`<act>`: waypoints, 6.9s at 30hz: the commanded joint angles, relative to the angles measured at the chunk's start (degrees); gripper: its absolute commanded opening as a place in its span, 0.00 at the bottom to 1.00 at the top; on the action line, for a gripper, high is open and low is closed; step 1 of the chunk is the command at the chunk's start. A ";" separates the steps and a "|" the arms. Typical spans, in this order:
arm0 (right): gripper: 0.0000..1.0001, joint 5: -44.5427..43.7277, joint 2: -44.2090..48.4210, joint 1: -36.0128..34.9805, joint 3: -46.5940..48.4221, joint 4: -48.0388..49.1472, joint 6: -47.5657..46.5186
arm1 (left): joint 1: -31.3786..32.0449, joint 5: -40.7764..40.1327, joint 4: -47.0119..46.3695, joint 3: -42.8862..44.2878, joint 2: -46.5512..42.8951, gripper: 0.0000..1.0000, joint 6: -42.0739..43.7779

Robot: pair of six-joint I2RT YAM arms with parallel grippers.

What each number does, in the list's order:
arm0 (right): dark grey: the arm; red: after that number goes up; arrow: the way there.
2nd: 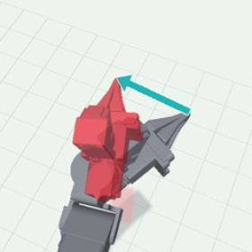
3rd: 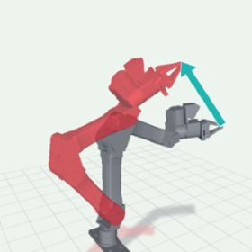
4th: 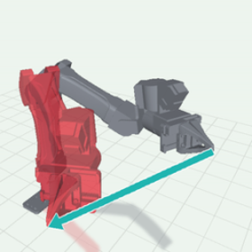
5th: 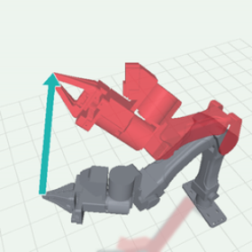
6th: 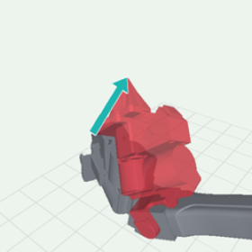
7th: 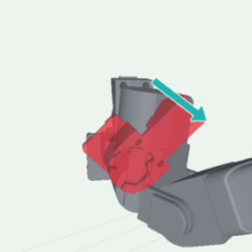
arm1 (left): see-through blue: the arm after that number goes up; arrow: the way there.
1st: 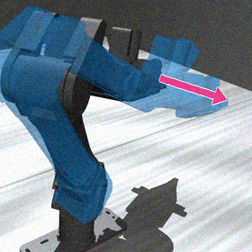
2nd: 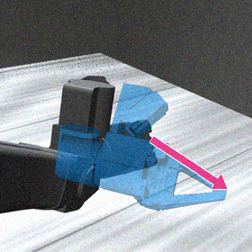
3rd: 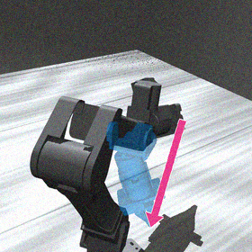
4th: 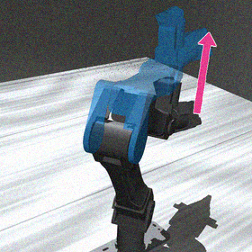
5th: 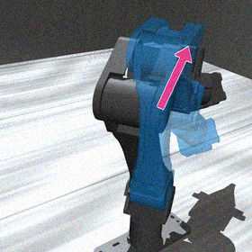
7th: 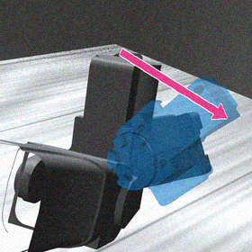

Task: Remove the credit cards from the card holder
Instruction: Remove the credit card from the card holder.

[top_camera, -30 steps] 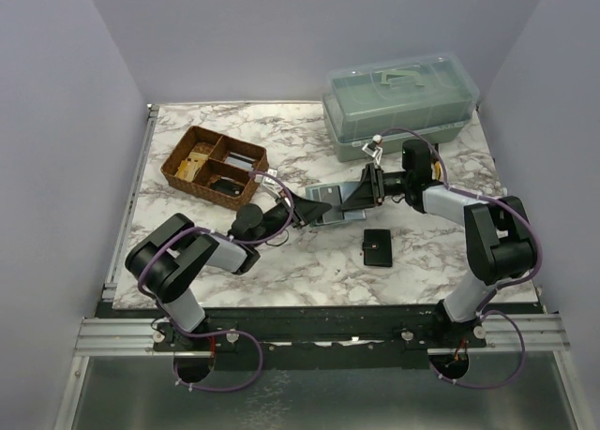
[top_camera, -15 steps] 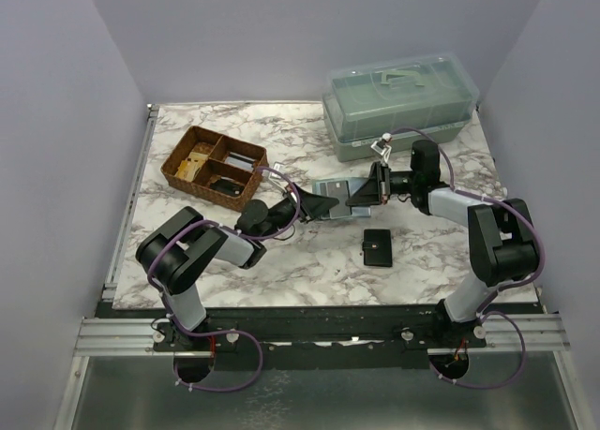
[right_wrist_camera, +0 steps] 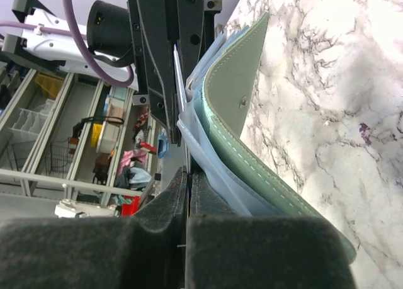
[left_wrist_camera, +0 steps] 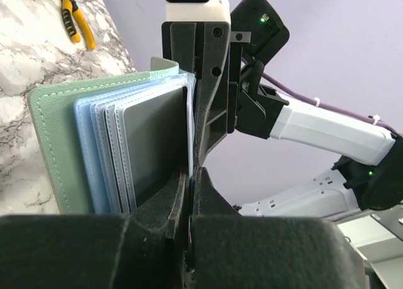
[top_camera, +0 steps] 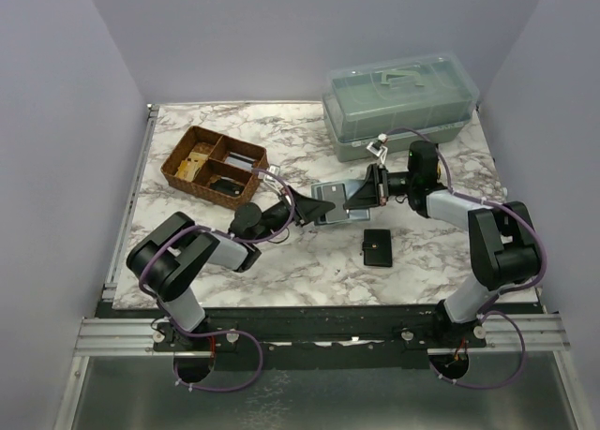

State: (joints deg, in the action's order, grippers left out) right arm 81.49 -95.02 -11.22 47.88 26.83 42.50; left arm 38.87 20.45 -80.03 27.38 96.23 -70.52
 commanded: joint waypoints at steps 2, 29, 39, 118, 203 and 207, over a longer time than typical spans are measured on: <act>0.00 0.27 2.14 0.09 -0.72 4.66 1.00 | -2.91 7.70 -2.57 -2.92 -4.00 0.01 -1.38; 0.23 2.41 2.29 -1.53 -1.42 10.18 4.30 | -4.81 11.19 -6.76 -0.91 -1.68 0.00 -4.01; 0.43 -0.18 1.08 -1.67 0.31 1.50 -1.29 | -1.52 10.44 -6.94 2.79 2.11 0.00 -3.55; 0.00 -1.43 0.90 2.88 -0.42 0.00 -1.89 | -2.25 7.94 -13.39 1.48 0.99 0.11 -5.92; 0.00 -0.11 0.44 3.61 -1.47 4.20 1.64 | -6.24 10.30 -14.71 0.14 0.16 0.00 -8.66; 0.00 -0.02 0.33 3.58 -1.47 4.09 1.62 | -6.35 10.58 -14.72 -0.21 -0.07 0.00 -8.67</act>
State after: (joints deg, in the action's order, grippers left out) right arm 82.21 -95.33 -9.43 45.80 31.59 45.93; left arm 34.39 29.74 -83.88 28.29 99.42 -78.08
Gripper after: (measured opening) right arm 0.007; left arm 0.015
